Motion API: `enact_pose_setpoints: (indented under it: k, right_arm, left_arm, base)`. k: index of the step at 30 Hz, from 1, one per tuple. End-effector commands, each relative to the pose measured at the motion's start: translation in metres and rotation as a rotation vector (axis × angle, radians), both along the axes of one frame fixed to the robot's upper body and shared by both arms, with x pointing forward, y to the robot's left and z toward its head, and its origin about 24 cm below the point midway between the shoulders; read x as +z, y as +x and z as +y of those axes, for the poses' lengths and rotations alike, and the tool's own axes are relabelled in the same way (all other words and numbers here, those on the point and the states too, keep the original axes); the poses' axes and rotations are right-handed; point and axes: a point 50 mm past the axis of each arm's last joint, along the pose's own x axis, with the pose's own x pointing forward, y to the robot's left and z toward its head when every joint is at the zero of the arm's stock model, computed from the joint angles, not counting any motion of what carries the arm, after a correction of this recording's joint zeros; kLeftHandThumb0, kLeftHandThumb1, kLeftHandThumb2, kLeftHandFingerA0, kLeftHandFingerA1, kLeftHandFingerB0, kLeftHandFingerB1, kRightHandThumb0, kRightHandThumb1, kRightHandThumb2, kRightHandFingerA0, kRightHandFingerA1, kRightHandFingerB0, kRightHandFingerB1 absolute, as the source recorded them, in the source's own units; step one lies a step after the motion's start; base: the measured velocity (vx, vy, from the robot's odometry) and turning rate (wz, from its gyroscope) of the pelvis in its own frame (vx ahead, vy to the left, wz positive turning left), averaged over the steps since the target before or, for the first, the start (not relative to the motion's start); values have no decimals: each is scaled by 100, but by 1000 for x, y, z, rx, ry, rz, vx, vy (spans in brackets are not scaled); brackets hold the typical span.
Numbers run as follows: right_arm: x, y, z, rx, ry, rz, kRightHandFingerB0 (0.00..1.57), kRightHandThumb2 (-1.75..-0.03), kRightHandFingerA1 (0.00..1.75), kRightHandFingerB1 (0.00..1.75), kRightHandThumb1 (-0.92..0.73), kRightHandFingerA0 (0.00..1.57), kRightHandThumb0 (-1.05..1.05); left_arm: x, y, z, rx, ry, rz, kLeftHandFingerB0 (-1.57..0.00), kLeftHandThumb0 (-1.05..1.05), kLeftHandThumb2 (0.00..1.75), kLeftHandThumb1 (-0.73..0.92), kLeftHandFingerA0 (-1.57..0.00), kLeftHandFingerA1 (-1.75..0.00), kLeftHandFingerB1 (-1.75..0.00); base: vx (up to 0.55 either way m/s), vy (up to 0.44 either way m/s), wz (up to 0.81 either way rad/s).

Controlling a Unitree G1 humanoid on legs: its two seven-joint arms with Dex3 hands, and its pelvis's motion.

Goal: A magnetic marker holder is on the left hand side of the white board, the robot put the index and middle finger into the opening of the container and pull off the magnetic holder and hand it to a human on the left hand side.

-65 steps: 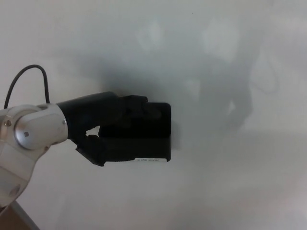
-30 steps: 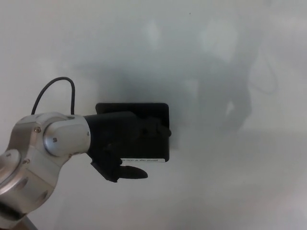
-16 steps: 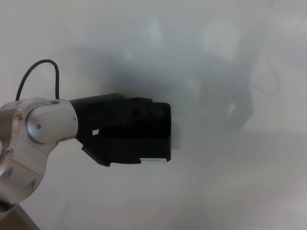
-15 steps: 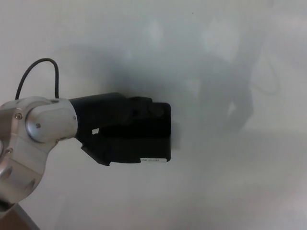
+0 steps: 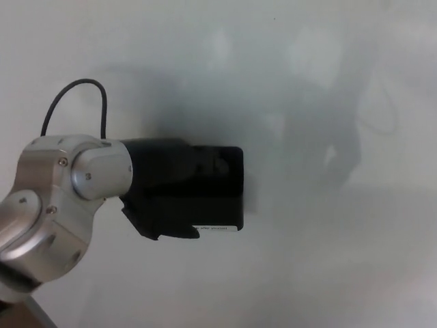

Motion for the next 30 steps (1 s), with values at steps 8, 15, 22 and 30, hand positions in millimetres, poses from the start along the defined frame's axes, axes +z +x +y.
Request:
enact_pose_setpoints:
  k: [8,15,22,30]
  right_arm:
    - [1,-1,-6,-12,0,-8,46,-59,67,52,-64,86,-46]
    - [1,0,-6,-15,-7,-12,46,-59,68,53,-64,85,-46]
    - [2,0,-6,-16,2,-11,46,-59,67,52,-64,85,-46]
    - [3,2,-6,-18,6,-19,46,-59,67,52,-64,87,-46]
  left_arm:
    - [-14,7,-9,28,88,53,0,-63,87,59,-25,-50,-16]
    - [-9,14,-18,31,158,24,0,-60,89,55,0,-43,-22]
    - [-11,13,-37,-10,178,23,-1,-56,76,68,-12,-41,-13]
    - [-15,14,-50,-30,197,27,0,-54,61,71,-28,-38,-20]
  base:
    - [0,0,0]
    - [0,0,0]
    - [0,0,0]
    - [0,0,0]
